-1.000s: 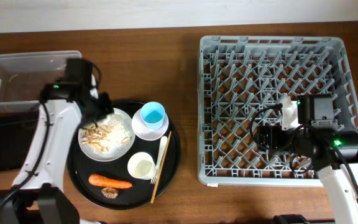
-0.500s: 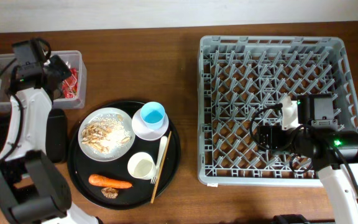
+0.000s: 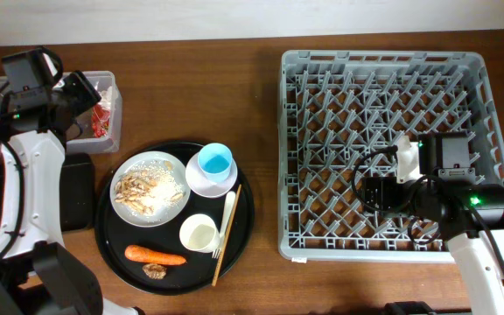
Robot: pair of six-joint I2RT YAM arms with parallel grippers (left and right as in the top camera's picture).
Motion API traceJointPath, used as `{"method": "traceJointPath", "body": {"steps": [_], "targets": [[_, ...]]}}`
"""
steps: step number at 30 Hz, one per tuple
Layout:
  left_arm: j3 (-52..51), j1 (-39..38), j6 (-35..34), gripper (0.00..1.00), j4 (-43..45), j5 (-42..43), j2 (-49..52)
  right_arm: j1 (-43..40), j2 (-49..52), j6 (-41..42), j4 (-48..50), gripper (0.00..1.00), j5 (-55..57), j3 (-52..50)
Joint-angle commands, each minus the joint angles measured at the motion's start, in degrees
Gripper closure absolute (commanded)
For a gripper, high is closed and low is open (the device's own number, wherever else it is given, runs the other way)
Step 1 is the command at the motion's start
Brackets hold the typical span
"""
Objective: Sort waste into correct bins and load items into the dishwasher rack
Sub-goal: 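Grasp the blue cup with the left gripper and lift it toward the rack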
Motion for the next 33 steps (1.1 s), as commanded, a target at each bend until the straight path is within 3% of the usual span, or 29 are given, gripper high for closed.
{"method": "traceJointPath", "body": {"steps": [1,5,11,18,20,21,24,28,30,31,33], "targets": [[0.8,-3.0,0.5,0.36,-6.1,8.2,-0.4,0.3,-0.2,0.3,0.1,0.01,0.3,0.9],[0.2,-14.4,0.5,0.36,-17.8,9.1,-0.4,0.3,-0.2,0.3,0.0,0.01,0.3,0.9],[-6.1,-26.6,0.5,0.36,-20.5,5.9,0.7,0.3,-0.2,0.3,0.0,0.01,0.3,0.9],[-7.0,-28.5,0.5,0.41,-19.0,3.5,8.1,0.3,-0.2,0.3,-0.2,0.01,0.3,0.9],[-7.0,-28.5,0.5,0.75,-18.9,3.4,9.6,0.3,-0.2,0.3,-0.2,0.01,0.3,0.9],[-6.4,-28.4,0.5,0.99,-18.5,3.4,9.4,0.3,-0.2,0.3,-0.2,0.01,0.3,0.9],[-2.8,-27.5,0.5,1.0,-20.3,3.5,8.9,0.3,-0.2,0.3,-0.5,0.01,0.3,0.9],[7.1,-24.0,0.5,1.0,-31.5,4.7,5.2,0.3,-0.2,0.3,-0.4,0.01,0.3,0.9],[9.4,-22.5,4.6,1.0,-33.9,14.6,3.7,0.3,-0.1,0.4,0.5,0.01,0.3,0.9],[9.5,-21.7,10.8,1.0,-33.7,30.6,3.2,0.3,-0.1,2.0,3.1,0.01,-0.2,0.9],[8.9,-22.1,25.2,1.0,-33.6,51.2,3.3,0.3,0.3,0.6,7.9,0.01,-7.1,0.9]]}}
